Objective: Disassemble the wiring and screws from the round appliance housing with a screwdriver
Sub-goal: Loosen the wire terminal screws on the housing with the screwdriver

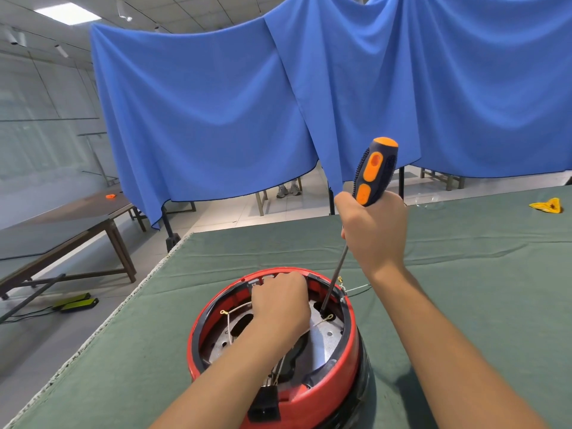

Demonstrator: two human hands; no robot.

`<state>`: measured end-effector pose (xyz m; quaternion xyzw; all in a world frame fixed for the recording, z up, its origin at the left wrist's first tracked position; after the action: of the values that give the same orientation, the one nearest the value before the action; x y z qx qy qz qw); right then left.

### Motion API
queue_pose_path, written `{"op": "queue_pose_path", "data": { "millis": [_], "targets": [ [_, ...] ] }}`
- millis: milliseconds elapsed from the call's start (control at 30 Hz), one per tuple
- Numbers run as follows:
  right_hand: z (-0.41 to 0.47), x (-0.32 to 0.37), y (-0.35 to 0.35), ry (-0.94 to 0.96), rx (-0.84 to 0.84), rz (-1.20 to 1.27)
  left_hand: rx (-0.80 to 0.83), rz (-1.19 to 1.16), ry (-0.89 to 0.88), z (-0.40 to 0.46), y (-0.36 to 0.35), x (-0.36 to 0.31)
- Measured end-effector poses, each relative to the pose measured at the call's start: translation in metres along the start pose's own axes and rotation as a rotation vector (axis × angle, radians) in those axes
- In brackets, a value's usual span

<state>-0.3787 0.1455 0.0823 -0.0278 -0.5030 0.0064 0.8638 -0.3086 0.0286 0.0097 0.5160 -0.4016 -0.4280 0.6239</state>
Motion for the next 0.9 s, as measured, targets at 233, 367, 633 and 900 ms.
{"op": "queue_pose_path", "data": {
  "millis": [233,367,633,900],
  "targets": [
    [0.001,-0.003,0.001,-0.032,0.011,-0.003,-0.040,-0.223,0.075,-0.005,0.000,0.003],
    [0.004,-0.004,0.002,-0.055,0.013,0.024,-0.171,-0.515,0.040,-0.006,0.007,0.012],
    [0.005,-0.007,0.004,-0.111,0.025,0.074,-0.686,-0.923,0.012,-0.014,0.029,0.025],
    [0.007,0.005,0.005,-0.197,0.034,0.377,-0.903,-1.271,0.187,-0.013,0.027,0.042]
  ]
}}
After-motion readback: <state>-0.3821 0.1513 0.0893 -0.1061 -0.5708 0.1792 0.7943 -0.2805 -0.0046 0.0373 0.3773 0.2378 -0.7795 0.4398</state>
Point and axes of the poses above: each hand's wrist, its own z-axis towards the middle knuckle, its own y-axis out of the back of the hand, x = y × z, the point moved 3 cm from there along z, towards the middle knuckle, and after that the axes turned 10 degrees about -y, right-handed, at the moved point
